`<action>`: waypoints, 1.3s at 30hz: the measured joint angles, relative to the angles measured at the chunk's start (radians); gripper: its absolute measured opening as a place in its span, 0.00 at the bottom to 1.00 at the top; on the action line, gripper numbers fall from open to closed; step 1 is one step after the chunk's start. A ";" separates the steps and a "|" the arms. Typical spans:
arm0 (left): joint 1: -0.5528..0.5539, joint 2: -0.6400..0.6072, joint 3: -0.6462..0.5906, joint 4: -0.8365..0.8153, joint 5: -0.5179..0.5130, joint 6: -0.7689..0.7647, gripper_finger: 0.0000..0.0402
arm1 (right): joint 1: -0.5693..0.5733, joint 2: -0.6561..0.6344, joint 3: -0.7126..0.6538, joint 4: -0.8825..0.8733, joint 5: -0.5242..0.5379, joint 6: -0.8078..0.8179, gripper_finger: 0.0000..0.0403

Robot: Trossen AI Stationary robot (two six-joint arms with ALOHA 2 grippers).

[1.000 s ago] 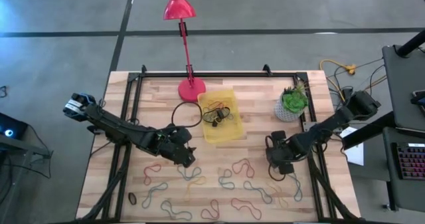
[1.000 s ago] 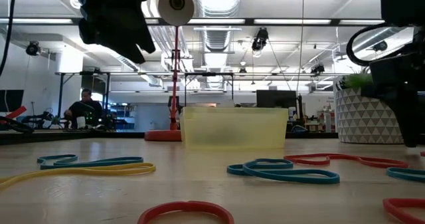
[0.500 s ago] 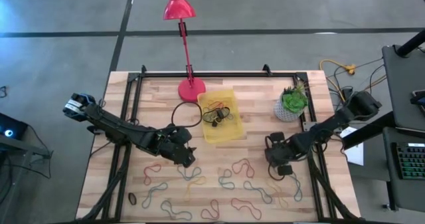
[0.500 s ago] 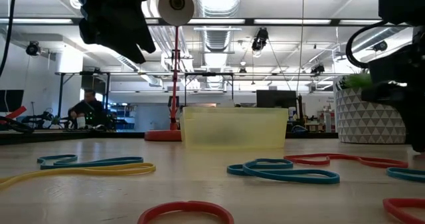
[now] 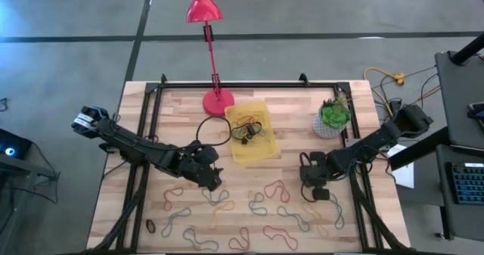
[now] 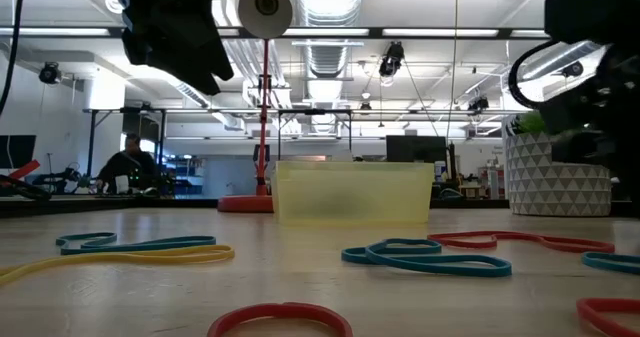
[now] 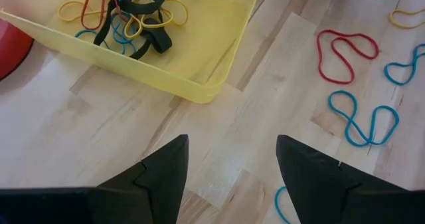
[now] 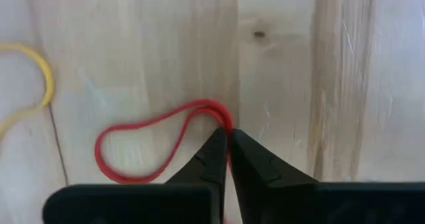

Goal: Pick and place rubber bands into bin
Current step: Put the red rubber band into the yellow bin

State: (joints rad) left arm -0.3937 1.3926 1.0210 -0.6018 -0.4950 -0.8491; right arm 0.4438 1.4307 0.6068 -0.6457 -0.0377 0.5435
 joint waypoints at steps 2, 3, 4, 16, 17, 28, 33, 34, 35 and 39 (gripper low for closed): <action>0.001 0.000 0.000 0.000 -0.002 0.002 0.53 | -0.010 0.004 0.037 -0.015 0.000 0.016 0.02; 0.001 0.000 0.000 0.000 -0.005 0.002 0.53 | -0.016 0.005 0.065 0.005 0.000 0.018 0.02; 0.001 0.000 0.000 0.000 -0.007 0.002 0.53 | -0.023 0.001 0.102 0.021 0.005 0.017 0.02; 0.001 0.000 0.000 0.001 -0.011 0.025 0.53 | -0.185 -0.012 0.530 -0.052 0.269 -0.190 0.02; 0.001 0.000 0.000 0.002 -0.011 0.025 0.53 | -0.204 -0.011 0.555 -0.083 0.267 -0.217 0.02; 0.001 0.000 -0.007 0.006 -0.011 0.020 0.53 | -0.103 0.084 0.455 -0.329 0.052 -0.276 0.09; 0.001 0.000 -0.011 0.003 -0.011 0.018 0.53 | -0.002 0.152 0.435 -0.307 0.053 -0.312 0.25; 0.001 0.000 -0.012 0.003 -0.011 0.018 0.53 | 0.013 0.167 0.434 -0.300 0.054 -0.312 0.28; 0.001 0.000 -0.012 0.003 -0.011 0.018 0.53 | 0.025 0.177 0.434 -0.287 0.055 -0.313 0.31; 0.001 0.000 -0.013 0.003 -0.011 0.018 0.53 | 0.077 0.217 0.439 -0.209 0.057 -0.312 0.43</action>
State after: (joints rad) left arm -0.3931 1.3930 1.0084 -0.5991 -0.5055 -0.8307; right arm 0.5207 1.6479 1.0454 -0.8544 0.0197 0.2314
